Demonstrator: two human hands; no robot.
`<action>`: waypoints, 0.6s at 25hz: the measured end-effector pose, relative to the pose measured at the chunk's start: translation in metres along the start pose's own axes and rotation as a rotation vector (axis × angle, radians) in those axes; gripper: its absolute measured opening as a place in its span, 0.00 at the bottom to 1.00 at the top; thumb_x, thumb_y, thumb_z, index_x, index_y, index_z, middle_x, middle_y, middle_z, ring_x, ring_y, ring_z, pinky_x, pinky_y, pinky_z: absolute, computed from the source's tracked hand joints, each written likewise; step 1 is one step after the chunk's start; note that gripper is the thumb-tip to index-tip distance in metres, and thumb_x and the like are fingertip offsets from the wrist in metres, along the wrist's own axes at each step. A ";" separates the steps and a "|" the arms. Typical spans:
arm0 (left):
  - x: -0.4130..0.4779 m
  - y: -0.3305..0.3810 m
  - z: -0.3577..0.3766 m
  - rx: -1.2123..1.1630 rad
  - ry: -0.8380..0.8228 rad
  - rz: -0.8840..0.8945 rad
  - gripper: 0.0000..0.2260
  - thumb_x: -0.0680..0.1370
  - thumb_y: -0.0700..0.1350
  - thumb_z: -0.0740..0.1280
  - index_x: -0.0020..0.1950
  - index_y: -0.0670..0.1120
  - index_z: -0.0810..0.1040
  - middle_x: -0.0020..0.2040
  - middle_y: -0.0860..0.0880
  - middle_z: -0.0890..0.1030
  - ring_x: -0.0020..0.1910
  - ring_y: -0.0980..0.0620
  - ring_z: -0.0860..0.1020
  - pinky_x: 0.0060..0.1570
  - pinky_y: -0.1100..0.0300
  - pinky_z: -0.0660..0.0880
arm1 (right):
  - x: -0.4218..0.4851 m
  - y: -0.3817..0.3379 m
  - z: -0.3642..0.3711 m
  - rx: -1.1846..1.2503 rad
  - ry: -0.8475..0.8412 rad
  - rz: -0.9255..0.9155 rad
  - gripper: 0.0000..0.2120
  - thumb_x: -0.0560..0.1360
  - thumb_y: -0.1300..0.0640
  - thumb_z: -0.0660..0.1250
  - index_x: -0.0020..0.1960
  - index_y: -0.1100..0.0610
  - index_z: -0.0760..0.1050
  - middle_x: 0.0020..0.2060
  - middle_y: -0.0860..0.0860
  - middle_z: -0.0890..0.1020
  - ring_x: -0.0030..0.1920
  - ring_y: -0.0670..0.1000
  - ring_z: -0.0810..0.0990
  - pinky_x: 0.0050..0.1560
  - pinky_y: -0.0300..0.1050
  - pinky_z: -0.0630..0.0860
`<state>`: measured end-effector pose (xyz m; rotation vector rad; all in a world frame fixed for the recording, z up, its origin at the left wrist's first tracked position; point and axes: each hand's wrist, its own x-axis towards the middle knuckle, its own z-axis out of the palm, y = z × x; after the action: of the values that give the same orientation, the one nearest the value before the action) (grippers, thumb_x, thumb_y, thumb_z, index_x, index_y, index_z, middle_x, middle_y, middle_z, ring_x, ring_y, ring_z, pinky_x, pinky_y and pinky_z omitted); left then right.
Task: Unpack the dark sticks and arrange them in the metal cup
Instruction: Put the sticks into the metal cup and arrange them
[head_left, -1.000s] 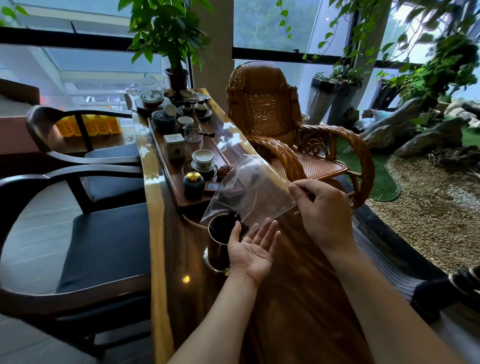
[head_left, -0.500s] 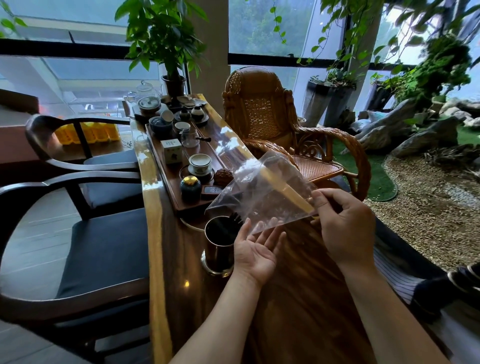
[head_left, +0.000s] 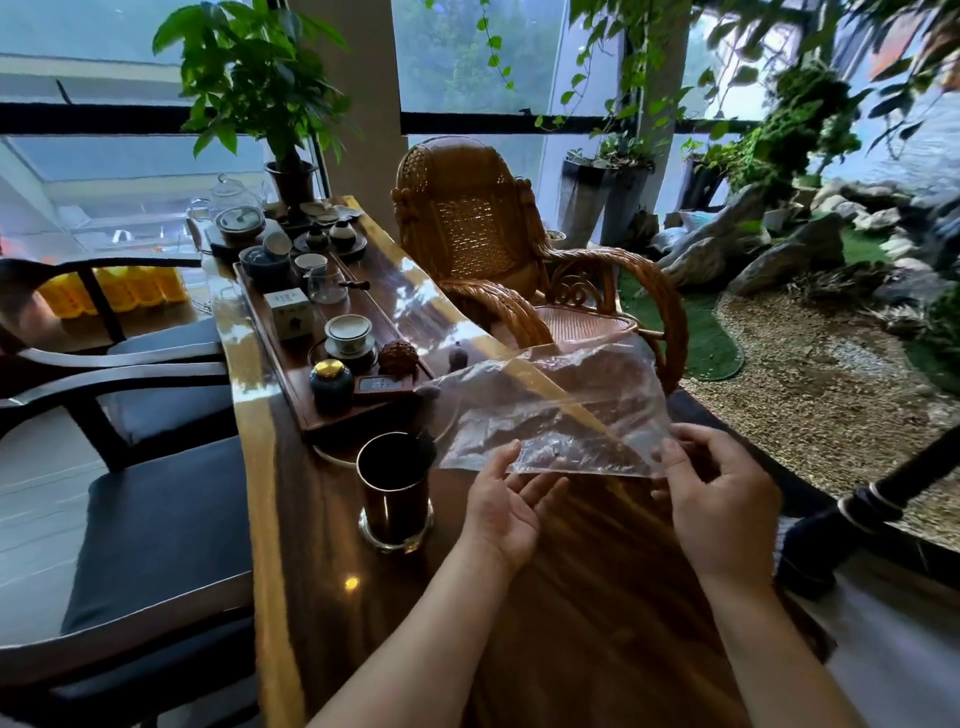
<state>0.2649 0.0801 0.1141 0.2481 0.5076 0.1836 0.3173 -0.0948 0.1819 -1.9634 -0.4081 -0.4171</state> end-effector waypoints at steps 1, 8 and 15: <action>0.002 -0.005 -0.001 0.035 0.000 0.000 0.16 0.78 0.43 0.69 0.64 0.43 0.71 0.44 0.38 0.87 0.43 0.41 0.87 0.39 0.50 0.84 | -0.004 0.010 -0.006 -0.017 0.001 0.022 0.08 0.78 0.55 0.69 0.54 0.42 0.78 0.42 0.45 0.85 0.34 0.44 0.85 0.33 0.51 0.85; 0.019 -0.029 -0.031 0.304 0.174 0.136 0.11 0.78 0.40 0.70 0.59 0.41 0.75 0.50 0.40 0.84 0.39 0.44 0.87 0.36 0.52 0.82 | -0.044 0.065 -0.015 -0.058 -0.036 0.254 0.10 0.78 0.56 0.70 0.54 0.47 0.71 0.42 0.49 0.85 0.32 0.43 0.84 0.32 0.45 0.83; 0.031 -0.034 -0.064 0.658 0.393 0.160 0.13 0.78 0.39 0.70 0.61 0.43 0.73 0.52 0.41 0.83 0.42 0.44 0.86 0.40 0.50 0.83 | -0.096 0.102 0.002 -0.427 -0.296 0.245 0.06 0.76 0.56 0.72 0.46 0.50 0.74 0.35 0.42 0.80 0.35 0.46 0.80 0.33 0.45 0.78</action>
<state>0.2629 0.0674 0.0362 0.9083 0.9341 0.2183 0.2799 -0.1428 0.0564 -2.4703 -0.2712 -0.0535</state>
